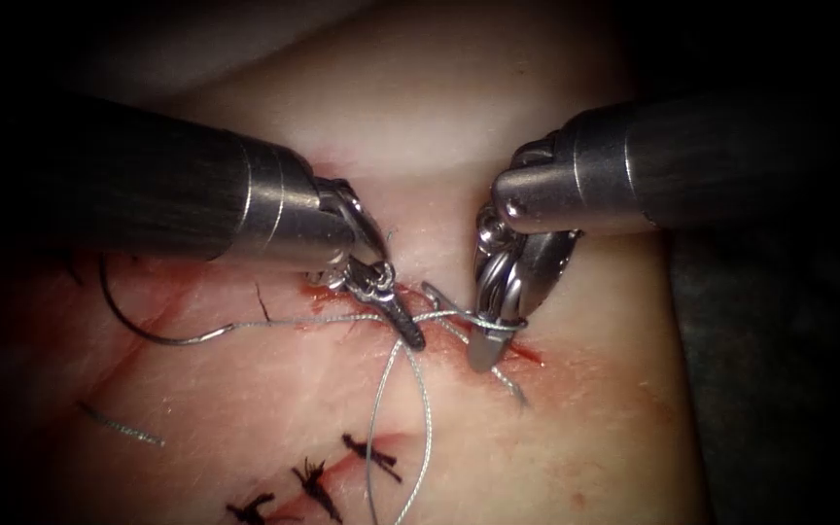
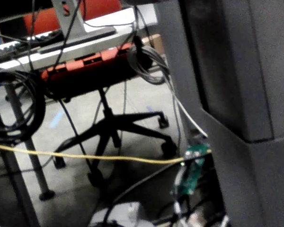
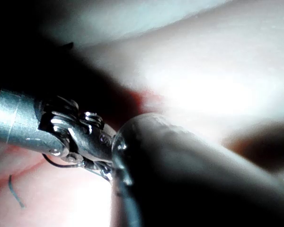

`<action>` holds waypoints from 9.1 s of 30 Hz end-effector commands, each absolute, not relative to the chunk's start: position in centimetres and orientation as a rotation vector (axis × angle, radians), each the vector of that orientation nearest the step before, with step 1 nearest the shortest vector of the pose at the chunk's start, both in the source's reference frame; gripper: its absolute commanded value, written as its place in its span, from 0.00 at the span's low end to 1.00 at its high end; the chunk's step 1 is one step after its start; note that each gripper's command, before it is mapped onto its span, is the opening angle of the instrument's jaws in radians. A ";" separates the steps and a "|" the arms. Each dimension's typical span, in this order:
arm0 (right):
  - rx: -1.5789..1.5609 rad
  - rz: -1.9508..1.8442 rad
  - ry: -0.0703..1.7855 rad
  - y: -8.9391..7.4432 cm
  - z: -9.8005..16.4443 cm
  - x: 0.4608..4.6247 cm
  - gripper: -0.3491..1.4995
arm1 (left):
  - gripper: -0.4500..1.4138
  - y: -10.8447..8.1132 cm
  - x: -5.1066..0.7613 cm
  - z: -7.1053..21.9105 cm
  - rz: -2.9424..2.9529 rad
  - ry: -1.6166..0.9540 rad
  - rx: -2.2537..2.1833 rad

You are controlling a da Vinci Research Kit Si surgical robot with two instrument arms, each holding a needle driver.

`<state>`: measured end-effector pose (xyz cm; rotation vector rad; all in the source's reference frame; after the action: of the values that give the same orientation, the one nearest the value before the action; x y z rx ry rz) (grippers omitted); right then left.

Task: Wound Closure

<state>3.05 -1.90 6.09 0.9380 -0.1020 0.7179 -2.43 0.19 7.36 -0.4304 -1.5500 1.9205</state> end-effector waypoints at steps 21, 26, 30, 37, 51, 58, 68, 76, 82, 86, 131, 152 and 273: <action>0.872 0.717 0.126 -1.2 6.4 3.11 0.00 | 0.00 -0.6 -2.32 7.4 1.888 -1.761 -0.129; 0.817 0.676 0.131 -1.2 6.5 3.11 0.00 | 0.00 -0.8 -2.37 7.3 1.847 -1.852 -0.106; 0.772 0.648 0.128 -1.1 6.6 3.09 0.00 | 0.00 -0.9 -2.42 7.2 1.822 -1.926 -0.099; 0.707 0.618 0.117 -1.0 6.7 3.06 0.00 | 0.00 -1.1 -2.53 7.1 1.801 -2.004 -0.066; 0.555 0.379 0.154 -0.9 6.8 3.08 0.00 | 0.00 -1.2 -2.59 7.0 1.790 -2.082 -0.034; 0.541 0.375 0.155 -0.9 6.9 3.11 0.00 | 0.00 -1.5 -2.65 6.9 1.738 -2.149 0.010; 0.487 0.383 0.137 -0.9 6.9 3.09 0.00 | 0.00 -1.6 -2.67 6.8 1.752 -2.199 0.056; 0.449 0.413 0.106 -0.8 6.9 3.02 0.00 | 0.00 -1.6 -2.65 6.8 1.764 -2.210 0.084; 0.430 0.412 0.100 -0.8 6.9 2.97 0.00 | 0.00 -1.6 -2.64 6.8 1.764 -2.211 0.094; 0.426 0.413 0.104 -0.8 6.9 2.96 0.00 | 0.00 -1.6 -2.63 6.8 1.765 -2.211 0.093; 0.576 0.768 0.882 -1.5 5.8 2.98 0.00 | 0.00 0.6 -2.15 6.5 1.897 -1.669 -0.540; 0.830 0.688 1.457 -1.9 6.4 3.04 0.00 | 0.00 0.9 -2.15 7.5 2.274 -1.094 -0.426; 0.241 1.503 0.762 -2.2 6.4 3.17 0.00 | 0.00 0.1 -2.58 7.5 1.987 -1.353 -0.265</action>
<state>3.09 -2.19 6.40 0.2384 0.7611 1.5010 -2.55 0.09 7.44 -0.2651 -1.3542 1.9856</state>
